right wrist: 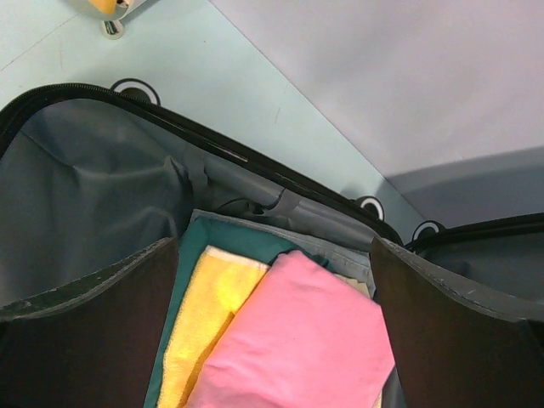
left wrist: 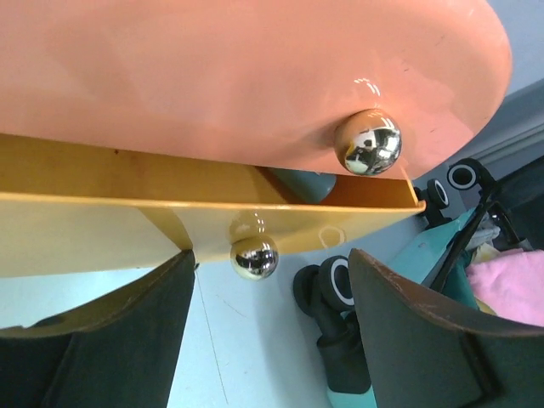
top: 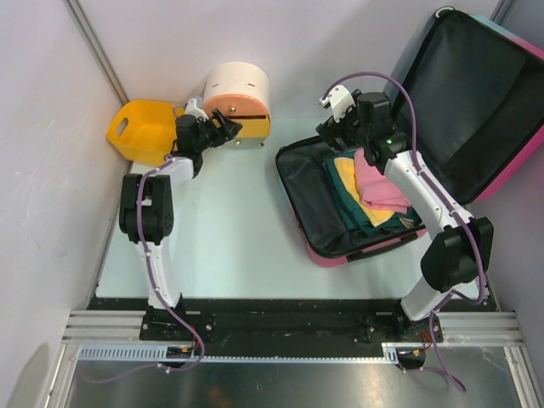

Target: Open, take out, and arrange the luggage

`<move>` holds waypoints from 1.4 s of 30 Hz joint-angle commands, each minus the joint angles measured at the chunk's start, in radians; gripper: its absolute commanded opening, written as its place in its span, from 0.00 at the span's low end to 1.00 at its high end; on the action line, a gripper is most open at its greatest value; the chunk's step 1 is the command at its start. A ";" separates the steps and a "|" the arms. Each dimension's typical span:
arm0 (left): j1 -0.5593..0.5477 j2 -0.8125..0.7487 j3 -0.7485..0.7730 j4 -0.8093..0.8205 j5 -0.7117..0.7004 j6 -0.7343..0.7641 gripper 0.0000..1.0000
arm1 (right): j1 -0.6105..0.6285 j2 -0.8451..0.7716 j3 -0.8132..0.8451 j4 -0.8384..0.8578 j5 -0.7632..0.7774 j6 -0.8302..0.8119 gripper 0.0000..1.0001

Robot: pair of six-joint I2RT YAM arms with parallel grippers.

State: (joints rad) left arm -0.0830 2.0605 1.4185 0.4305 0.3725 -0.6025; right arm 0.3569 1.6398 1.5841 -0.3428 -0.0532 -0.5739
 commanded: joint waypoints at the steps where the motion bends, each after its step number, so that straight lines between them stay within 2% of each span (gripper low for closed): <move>1: -0.008 0.038 0.066 0.157 0.028 0.000 0.77 | -0.004 -0.040 0.002 0.007 0.012 0.019 1.00; 11: -0.008 0.098 0.106 0.226 0.039 0.049 0.77 | -0.006 -0.025 0.007 -0.005 0.001 0.012 1.00; 14: -0.006 0.024 0.035 0.225 0.080 0.119 0.77 | -0.006 -0.020 0.011 -0.005 -0.007 0.009 1.00; 16: 0.003 -0.087 -0.030 0.218 0.135 0.194 0.79 | -0.007 -0.020 0.008 -0.004 -0.010 0.011 1.00; 17: 0.009 -0.127 -0.096 0.191 0.150 0.214 0.79 | -0.007 -0.018 0.007 -0.005 -0.014 0.012 1.00; 19: 0.043 -0.235 -0.133 0.127 0.170 0.233 0.83 | -0.010 -0.018 -0.001 -0.004 -0.022 0.023 1.00; 22: 0.101 -0.324 -0.127 -0.088 0.160 0.323 0.86 | -0.012 -0.012 -0.010 0.004 -0.042 0.043 1.00; 24: 0.130 -0.338 -0.066 -0.284 0.128 0.438 0.88 | -0.012 -0.005 -0.015 0.011 -0.059 0.049 1.00; 26: 0.166 -0.321 0.024 -0.451 0.102 0.489 0.90 | -0.012 0.005 -0.015 0.019 -0.074 0.054 1.00; 28: 0.204 -0.289 0.071 -0.515 0.083 0.516 0.91 | -0.012 0.014 -0.013 0.022 -0.083 0.055 1.00; 32: 0.218 -0.179 0.284 -0.782 0.002 0.650 0.95 | -0.012 0.022 -0.013 0.022 -0.096 0.062 1.00; 35: 0.238 -0.123 0.332 -0.846 0.013 0.707 0.92 | -0.012 0.015 -0.021 0.015 -0.097 0.065 1.00; 42: 0.238 0.005 0.387 -0.862 -0.047 0.862 0.92 | -0.010 0.002 -0.041 0.010 -0.096 0.078 1.00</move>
State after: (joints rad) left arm 0.1532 1.9907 1.7287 -0.3634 0.3630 0.0986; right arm 0.3485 1.6611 1.5509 -0.3462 -0.1398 -0.5228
